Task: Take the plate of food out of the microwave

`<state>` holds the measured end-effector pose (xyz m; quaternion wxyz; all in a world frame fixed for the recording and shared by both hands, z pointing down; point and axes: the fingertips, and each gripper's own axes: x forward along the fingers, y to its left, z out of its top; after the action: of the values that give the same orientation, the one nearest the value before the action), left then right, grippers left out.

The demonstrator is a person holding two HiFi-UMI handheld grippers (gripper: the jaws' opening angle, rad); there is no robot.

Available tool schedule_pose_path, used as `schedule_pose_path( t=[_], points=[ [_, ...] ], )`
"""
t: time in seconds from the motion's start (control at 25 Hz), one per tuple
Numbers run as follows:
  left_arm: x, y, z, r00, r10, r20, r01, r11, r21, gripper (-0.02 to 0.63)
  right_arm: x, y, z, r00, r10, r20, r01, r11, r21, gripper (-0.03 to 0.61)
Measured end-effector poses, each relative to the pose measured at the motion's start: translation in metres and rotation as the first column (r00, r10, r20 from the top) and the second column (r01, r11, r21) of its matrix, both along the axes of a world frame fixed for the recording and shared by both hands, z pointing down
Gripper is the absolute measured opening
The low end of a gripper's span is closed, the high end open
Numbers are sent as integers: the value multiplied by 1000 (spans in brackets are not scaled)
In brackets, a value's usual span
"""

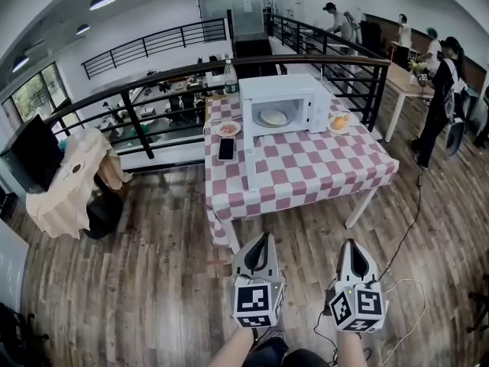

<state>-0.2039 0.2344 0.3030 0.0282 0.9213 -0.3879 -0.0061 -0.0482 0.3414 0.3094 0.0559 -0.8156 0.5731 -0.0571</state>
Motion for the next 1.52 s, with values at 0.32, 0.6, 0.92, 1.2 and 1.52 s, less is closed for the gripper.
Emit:
schedule_pose_path(
  t=[0.32,0.6,0.92,1.2,1.52],
  points=[
    [8,-37,18,1000,-9,5,9,999,-37,5,9,-35,14,1000,-5,8,5,1000,-24,-8],
    [25,-58,29,1000,-3,9,4,998,-63,5,22,-57,28,1000,-8,18,9,998,-62,-8],
    [68,-103,35,1000,-24,19,25,998,-65,5,70,-108,27,999,-30,25,31,998,-46,-8],
    [125,-151,28,998,-56,25,57,997,-61,5,126,-166,18,996,-78,32,79,996,-34,-8],
    [183,-198,25,994,-104,20,105,993,-63,6,189,-220,10,991,-130,27,131,991,-13,-8]
  ],
)
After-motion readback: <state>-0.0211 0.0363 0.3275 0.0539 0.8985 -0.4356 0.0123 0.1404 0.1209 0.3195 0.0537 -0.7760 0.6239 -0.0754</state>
